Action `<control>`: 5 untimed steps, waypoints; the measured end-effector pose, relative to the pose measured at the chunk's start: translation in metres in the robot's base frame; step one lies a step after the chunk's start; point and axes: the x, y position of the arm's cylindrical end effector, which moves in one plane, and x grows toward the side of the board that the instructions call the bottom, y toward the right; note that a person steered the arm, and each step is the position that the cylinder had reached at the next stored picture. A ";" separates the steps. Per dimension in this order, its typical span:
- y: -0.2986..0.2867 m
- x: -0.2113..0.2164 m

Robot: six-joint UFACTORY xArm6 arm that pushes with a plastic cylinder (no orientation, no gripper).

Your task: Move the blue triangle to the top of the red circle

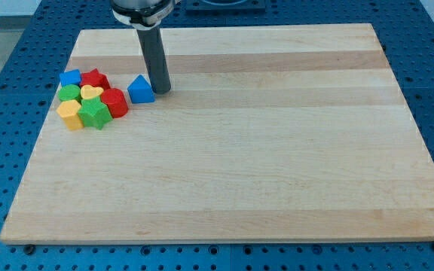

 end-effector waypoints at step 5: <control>-0.054 0.009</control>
